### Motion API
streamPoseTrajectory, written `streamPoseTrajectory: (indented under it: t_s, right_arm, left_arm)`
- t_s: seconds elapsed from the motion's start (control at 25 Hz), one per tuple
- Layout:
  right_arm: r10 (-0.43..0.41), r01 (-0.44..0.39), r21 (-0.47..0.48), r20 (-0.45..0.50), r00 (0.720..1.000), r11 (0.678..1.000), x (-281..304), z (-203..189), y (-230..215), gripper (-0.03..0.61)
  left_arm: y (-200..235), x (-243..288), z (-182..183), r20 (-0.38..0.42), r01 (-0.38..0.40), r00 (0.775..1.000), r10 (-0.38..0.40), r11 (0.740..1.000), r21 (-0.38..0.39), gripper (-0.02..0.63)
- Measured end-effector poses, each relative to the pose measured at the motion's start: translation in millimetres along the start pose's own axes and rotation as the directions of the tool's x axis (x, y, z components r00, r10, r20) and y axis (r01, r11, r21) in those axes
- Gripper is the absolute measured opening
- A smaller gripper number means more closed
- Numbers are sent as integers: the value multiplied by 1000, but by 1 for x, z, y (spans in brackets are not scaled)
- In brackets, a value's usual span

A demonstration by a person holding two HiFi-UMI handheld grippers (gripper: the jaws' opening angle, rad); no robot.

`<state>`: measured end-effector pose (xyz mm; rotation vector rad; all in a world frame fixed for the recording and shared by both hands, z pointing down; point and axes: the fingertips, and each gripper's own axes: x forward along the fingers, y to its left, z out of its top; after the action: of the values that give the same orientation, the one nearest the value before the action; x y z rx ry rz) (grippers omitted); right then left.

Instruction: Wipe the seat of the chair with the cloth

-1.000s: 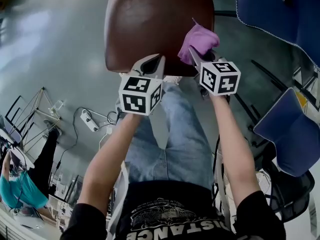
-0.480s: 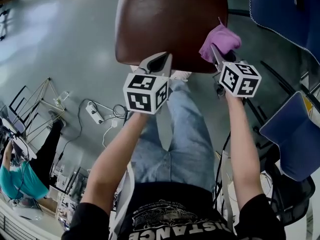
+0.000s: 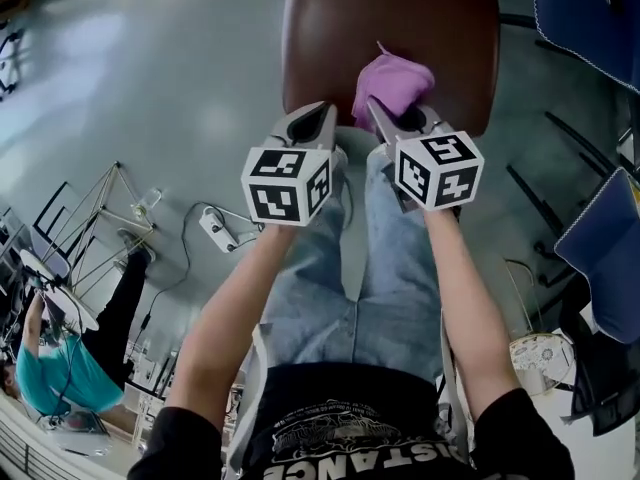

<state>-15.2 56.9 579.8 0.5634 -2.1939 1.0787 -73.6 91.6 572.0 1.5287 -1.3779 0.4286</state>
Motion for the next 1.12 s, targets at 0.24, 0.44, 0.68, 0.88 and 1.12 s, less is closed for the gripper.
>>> streamPoseTrajectory:
  t_s: [0.24,0.44,0.68,0.88,1.12]
  right_arm:
    - [69,-69,-25,2,998,997,61,-10,83,60]
    - [78,-79,-58,-16,997,995,96,-15,112,60]
    - [36,-37,-36,-31,999,999,87,-28,92,60]
    - [4,-4,15,-19,1000,1000,56,-34,58,60]
    - [-17,17,12,-24,1000,1000,23,-42,23,60]
  left_arm:
    - [66,-40,-10,6,-59,998,59,998,-9,-1]
    - [94,-52,-16,11,-92,996,92,996,-18,-2]
    - [74,-43,-24,3,-53,999,53,998,-21,-1]
    - [37,-26,-25,1,-16,1000,16,1000,-22,-1]
    - [-4,-8,-30,-2,6,1000,-6,1000,-9,0]
